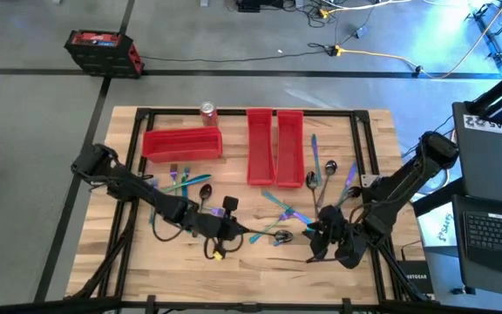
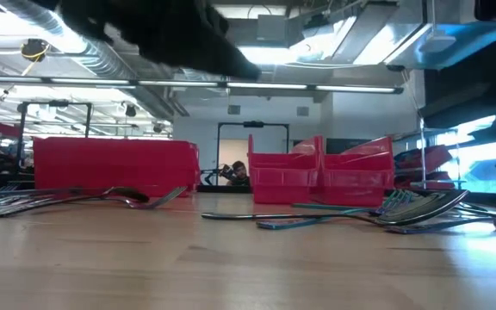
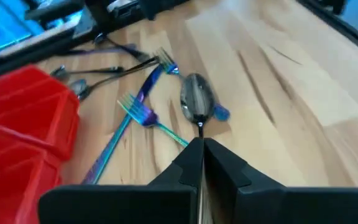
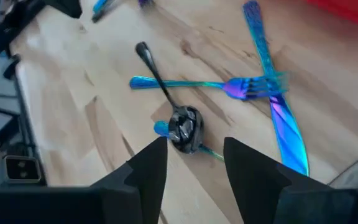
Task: Sort silverware
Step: Put the black spoon into the middle red bin
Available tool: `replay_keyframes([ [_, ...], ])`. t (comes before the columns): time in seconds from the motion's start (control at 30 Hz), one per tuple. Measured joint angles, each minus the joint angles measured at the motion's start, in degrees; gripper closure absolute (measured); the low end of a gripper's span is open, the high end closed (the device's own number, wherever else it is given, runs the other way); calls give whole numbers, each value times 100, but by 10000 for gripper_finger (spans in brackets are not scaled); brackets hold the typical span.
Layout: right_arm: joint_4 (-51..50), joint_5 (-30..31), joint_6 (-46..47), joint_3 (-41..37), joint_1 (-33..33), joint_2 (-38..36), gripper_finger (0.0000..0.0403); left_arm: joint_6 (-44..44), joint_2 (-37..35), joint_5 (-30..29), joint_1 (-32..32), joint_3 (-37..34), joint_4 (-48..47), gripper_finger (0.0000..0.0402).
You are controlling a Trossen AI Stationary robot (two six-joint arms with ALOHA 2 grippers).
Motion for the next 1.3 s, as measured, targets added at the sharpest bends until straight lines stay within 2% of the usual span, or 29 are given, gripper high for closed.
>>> replay_keyframes([
  [0.2, 795, -199, 587, 0, -4, 713, 266, -214, 417, 42, -67, 0, 47, 401],
  [0.37, 987, -353, 2030, 0, -86, 1203, 267, 28, 469, 22, -54, -2, -39, 401],
  [0.53, 1080, -157, 2241, 0, -87, 1324, 267, -224, 467, -233, -14, -2, 82, 401],
  [0.67, 1019, -127, 2828, 0, -98, 1324, 267, -182, 467, -296, 24, 0, 42, 401],
  [0.77, 1112, -53, 2793, 0, -190, 1324, 267, -265, 467, -293, 101, 0, 55, 401],
  [1.17, 1218, -424, 2617, 0, -472, 1399, 267, -276, 465, -246, 116, 0, 49, 401],
  [1.3, 1256, -562, 2900, 0, -472, 1596, 267, -268, 462, -240, 112, 0, 47, 401],
])
